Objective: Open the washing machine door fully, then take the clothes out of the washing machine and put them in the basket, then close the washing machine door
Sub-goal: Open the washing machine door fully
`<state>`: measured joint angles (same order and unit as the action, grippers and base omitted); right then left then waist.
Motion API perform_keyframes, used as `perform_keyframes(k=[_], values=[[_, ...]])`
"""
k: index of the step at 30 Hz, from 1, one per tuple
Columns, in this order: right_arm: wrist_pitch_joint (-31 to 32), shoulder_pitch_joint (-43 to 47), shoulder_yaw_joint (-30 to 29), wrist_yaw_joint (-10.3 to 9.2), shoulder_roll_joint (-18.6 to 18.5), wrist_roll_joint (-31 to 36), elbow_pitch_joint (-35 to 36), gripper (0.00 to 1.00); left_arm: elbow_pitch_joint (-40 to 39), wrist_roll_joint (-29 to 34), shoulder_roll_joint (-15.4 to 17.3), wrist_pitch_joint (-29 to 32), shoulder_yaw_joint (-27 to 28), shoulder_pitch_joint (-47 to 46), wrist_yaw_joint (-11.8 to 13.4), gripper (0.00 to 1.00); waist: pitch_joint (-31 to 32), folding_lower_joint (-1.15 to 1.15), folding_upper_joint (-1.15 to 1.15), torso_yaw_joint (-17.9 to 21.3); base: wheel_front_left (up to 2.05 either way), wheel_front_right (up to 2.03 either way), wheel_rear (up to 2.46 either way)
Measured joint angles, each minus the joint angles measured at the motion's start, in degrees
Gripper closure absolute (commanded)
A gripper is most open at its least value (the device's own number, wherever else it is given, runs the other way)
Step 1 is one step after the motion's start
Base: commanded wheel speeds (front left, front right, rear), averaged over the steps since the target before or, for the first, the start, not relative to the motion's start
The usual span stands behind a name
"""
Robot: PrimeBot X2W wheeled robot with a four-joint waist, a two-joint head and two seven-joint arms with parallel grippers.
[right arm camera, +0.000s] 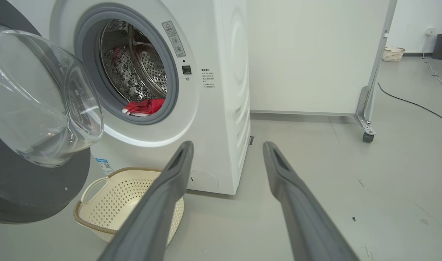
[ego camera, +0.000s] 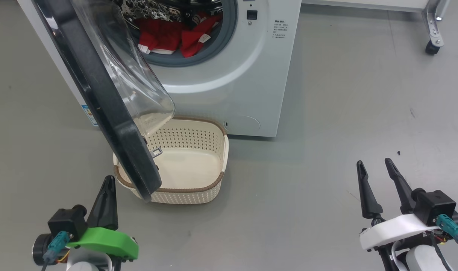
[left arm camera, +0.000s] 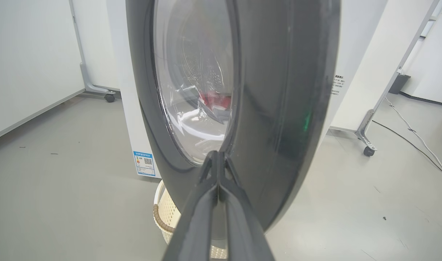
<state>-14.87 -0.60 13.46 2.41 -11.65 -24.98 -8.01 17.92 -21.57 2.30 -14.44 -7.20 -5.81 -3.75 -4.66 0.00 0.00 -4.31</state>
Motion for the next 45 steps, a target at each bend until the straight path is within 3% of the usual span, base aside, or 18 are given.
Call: perform_keyframes(k=[9,23,33,45], values=[[0.0,0.02,-0.47,0.49,0.88,0.43,-0.38,0.0,-5.75,0.01,-0.12,-0.01,3.43,-1.16,0.0,1.0,-0.23,0.0,0.0,-0.22,0.0,0.0,0.0],[0.0,0.02,-0.92,1.07,1.9,1.18,-1.55,0.0,-21.01,3.24,0.44,-0.32,5.76,-12.49,-0.6,1.0,0.29,0.0,0.0,-0.03,0.0,0.0,0.0],[0.0,0.01,-0.02,2.09,3.33,1.54,-2.94,0.0,-23.74,5.66,1.45,0.81,1.44,-15.13,-1.18,1.0,1.56,0.0,0.0,1.6,0.0,0.0,0.0],[0.0,0.03,-0.79,2.58,4.04,1.8,-3.15,0.0,-20.85,6.67,1.27,5.66,-6.22,-12.66,-2.1,1.0,1.52,0.0,0.0,3.13,0.0,0.0,0.0]])
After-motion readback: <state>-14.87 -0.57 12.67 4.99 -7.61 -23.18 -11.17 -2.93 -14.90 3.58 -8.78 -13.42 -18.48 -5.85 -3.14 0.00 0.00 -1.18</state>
